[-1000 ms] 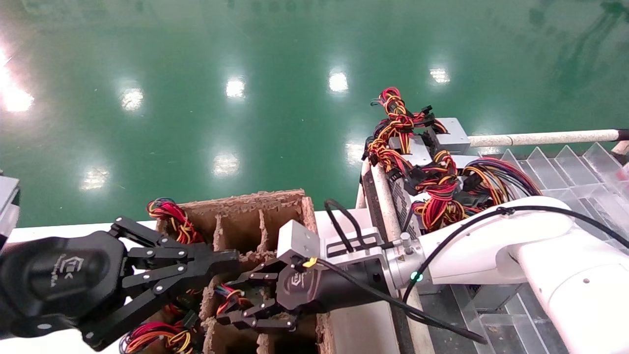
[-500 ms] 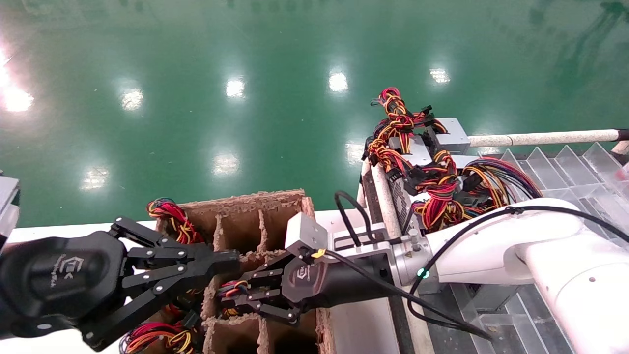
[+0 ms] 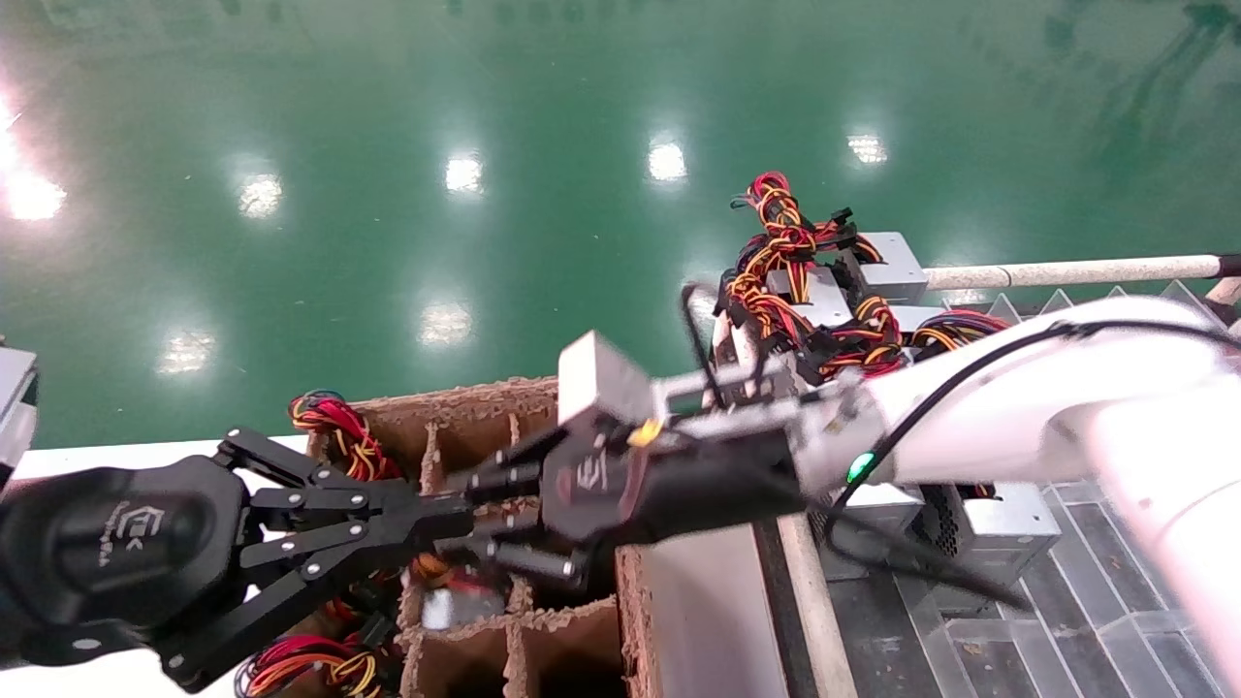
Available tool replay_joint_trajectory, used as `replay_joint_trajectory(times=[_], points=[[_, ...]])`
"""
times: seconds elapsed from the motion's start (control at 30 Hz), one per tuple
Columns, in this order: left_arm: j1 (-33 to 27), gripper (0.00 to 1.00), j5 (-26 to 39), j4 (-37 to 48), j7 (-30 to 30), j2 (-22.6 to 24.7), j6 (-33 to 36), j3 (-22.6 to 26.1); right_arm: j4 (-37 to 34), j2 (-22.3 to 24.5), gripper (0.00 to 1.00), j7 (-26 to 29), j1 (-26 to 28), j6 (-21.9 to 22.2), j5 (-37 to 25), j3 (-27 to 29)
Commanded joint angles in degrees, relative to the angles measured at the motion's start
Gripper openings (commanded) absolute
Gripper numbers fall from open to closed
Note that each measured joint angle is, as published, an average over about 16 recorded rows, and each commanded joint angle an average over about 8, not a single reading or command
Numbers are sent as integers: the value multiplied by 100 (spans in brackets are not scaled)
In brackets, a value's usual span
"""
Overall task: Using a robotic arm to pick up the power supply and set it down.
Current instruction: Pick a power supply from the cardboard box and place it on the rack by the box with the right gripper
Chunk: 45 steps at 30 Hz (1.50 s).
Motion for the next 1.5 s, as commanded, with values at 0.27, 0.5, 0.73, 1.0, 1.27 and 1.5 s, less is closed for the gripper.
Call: replay_joint_trajectory(times=[0.27,0.5,0.73,1.0,1.27,1.5], points=[[0,0,0,0,0,0,0,0,475,472,0,365,311,45,788,44],[0,0,0,0,0,0,0,0,500,773,0,384,840,79,1217,185],[0,0,0,0,0,0,0,0,345,1101,0,224,1619,204,1164,209],[0,0,0,0,0,0,0,0,62,1867,0,26,2587,502,567,83],[0,0,0,0,0,0,0,0,-29,2825,0,109,3489,872,-361,-234],[0,0,0,0,0,0,0,0,-123,3601,0,338,4034,1102,-1167,-552]])
